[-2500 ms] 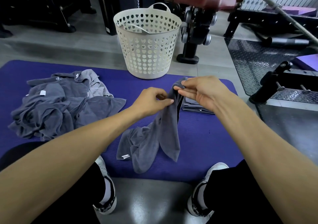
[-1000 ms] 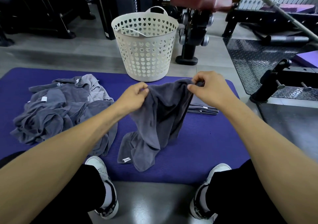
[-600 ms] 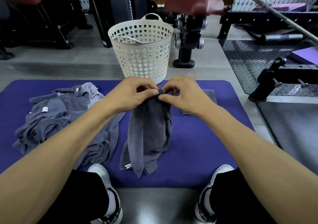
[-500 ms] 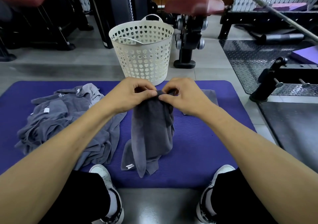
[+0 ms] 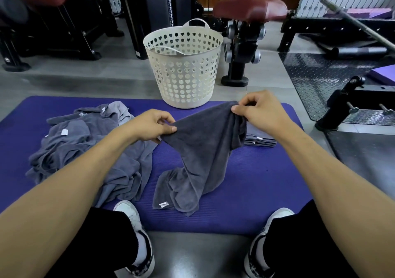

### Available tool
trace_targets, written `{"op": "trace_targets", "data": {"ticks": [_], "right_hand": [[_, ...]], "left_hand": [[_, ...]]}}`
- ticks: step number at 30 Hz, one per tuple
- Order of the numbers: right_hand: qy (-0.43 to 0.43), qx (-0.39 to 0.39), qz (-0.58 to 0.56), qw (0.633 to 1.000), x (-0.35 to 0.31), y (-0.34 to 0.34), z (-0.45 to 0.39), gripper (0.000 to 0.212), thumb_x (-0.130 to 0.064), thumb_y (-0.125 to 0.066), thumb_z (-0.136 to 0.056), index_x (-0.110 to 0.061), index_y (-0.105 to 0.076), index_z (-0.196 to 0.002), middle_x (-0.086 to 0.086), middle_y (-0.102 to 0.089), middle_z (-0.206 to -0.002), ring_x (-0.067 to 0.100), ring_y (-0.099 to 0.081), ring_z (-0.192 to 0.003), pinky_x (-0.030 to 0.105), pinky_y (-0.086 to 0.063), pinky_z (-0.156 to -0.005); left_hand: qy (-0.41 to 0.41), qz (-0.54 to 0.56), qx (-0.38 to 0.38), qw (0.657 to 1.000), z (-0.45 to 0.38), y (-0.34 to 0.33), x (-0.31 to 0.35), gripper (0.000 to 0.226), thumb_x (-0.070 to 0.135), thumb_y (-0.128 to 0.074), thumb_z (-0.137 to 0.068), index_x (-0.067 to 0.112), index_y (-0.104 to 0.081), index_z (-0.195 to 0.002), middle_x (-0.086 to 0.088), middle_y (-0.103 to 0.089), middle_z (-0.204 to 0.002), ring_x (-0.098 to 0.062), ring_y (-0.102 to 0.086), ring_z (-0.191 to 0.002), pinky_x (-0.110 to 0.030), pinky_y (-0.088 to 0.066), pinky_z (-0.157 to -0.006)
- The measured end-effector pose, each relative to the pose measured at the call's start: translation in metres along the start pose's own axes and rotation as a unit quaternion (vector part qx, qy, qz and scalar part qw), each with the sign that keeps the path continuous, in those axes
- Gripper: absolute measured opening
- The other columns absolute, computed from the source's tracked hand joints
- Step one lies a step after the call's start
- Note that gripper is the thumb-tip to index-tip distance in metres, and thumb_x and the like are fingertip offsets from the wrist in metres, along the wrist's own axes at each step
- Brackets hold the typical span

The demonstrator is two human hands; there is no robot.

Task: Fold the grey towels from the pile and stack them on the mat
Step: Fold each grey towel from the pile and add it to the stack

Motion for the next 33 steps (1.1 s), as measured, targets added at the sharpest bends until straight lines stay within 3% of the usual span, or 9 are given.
{"op": "trace_targets", "data": {"ticks": [4,6,9,12,16,19,22,26,33], "right_hand": [[-0.016,0.002,-0.009,1.0,0.005,0.001,0.0,0.017,-0.02,-0.074,-0.085,-0.007,-0.069,-0.076,0.002,-0.066,-0.067,0.011,-0.058,-0.06,0.027,-0.051,-0.066],[-0.016,-0.016,0.001,1.0,0.006,-0.007,0.001,0.016,-0.017,-0.075,-0.084,-0.006,-0.069,-0.074,-0.002,-0.063,-0.064,0.01,-0.057,-0.061,0.027,-0.05,-0.068],[-0.031,-0.078,0.017,0.996,0.008,-0.021,0.003,0.006,-0.01,-0.072,-0.083,-0.015,-0.07,-0.082,-0.005,-0.066,-0.074,0.012,-0.06,-0.072,0.022,-0.051,-0.072],[-0.025,-0.15,0.063,0.986,0.012,-0.032,0.007,0.023,0.0,-0.061,-0.086,-0.013,-0.068,-0.105,0.0,-0.067,-0.088,0.012,-0.058,-0.071,0.011,-0.045,-0.057],[0.005,-0.1,0.108,0.989,0.014,-0.024,0.006,0.02,-0.002,-0.065,-0.088,-0.01,-0.075,-0.103,-0.004,-0.07,-0.093,0.009,-0.063,-0.09,0.012,-0.042,-0.074],[0.028,-0.062,0.106,0.992,0.01,-0.018,0.006,0.009,-0.01,-0.068,-0.09,-0.009,-0.077,-0.092,-0.008,-0.067,-0.073,-0.001,-0.059,-0.066,0.002,-0.038,-0.056],[0.033,-0.048,0.112,0.992,0.009,-0.016,0.005,0.016,-0.017,-0.07,-0.09,-0.006,-0.075,-0.079,0.0,-0.067,-0.066,0.0,-0.055,-0.05,0.007,-0.038,-0.047],[0.046,-0.009,0.141,0.989,0.006,-0.013,0.004,0.015,-0.022,-0.072,-0.088,-0.01,-0.076,-0.081,-0.012,-0.055,-0.063,0.003,-0.052,-0.062,0.024,-0.041,-0.065],[-0.038,0.014,-0.071,0.997,0.005,-0.001,0.013,0.015,-0.017,-0.07,-0.091,-0.002,-0.071,-0.089,0.01,-0.069,-0.07,0.016,-0.07,-0.058,0.028,-0.061,-0.06]], "left_hand": [[0.031,-0.147,0.059,0.987,0.002,0.009,-0.001,0.024,0.033,-0.057,-0.098,0.013,-0.063,-0.088,0.001,-0.064,-0.065,-0.006,-0.057,-0.045,-0.023,-0.045,-0.052],[0.042,-0.154,0.086,0.983,0.003,0.005,-0.002,0.029,0.036,-0.047,-0.102,0.014,-0.055,-0.085,0.001,-0.063,-0.06,-0.009,-0.064,-0.045,-0.023,-0.044,-0.046],[0.019,-0.001,0.132,0.991,0.0,0.006,0.0,0.024,0.03,-0.056,-0.099,0.013,-0.055,-0.083,-0.014,-0.071,-0.071,-0.023,-0.07,-0.056,-0.026,-0.049,-0.047],[0.003,0.146,0.13,0.981,0.004,0.007,0.007,0.018,0.023,-0.07,-0.09,0.006,-0.065,-0.085,-0.017,-0.071,-0.075,-0.017,-0.068,-0.054,-0.021,-0.052,-0.046],[0.03,0.19,0.076,0.978,0.007,0.001,0.003,0.018,0.017,-0.077,-0.083,0.001,-0.072,-0.09,-0.014,-0.073,-0.077,-0.015,-0.071,-0.062,-0.019,-0.058,-0.059],[0.036,0.19,0.041,0.98,0.005,-0.005,-0.001,0.022,-0.002,-0.072,-0.085,-0.007,-0.067,-0.106,-0.022,-0.071,-0.086,-0.016,-0.072,-0.069,-0.022,-0.06,-0.07],[0.031,0.169,0.079,0.982,0.002,0.0,-0.003,0.017,-0.008,-0.066,-0.088,-0.006,-0.066,-0.104,-0.018,-0.07,-0.076,-0.015,-0.071,-0.061,-0.021,-0.06,-0.064],[0.04,0.133,0.148,0.979,0.001,0.006,-0.008,0.005,0.006,-0.075,-0.085,0.003,-0.071,-0.085,-0.015,-0.072,-0.072,-0.019,-0.071,-0.063,-0.022,-0.06,-0.06],[-0.01,0.222,0.191,0.956,0.007,0.016,0.011,0.009,0.011,-0.067,-0.092,0.002,-0.064,-0.089,-0.011,-0.07,-0.066,-0.018,-0.071,-0.057,-0.026,-0.06,-0.056]]}}
Point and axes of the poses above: each hand's wrist, its own z-axis away from the middle knuckle, its own y-axis out of the back of the hand, x = y × z, the point moved 8 cm from there along -z, towards the middle knuckle
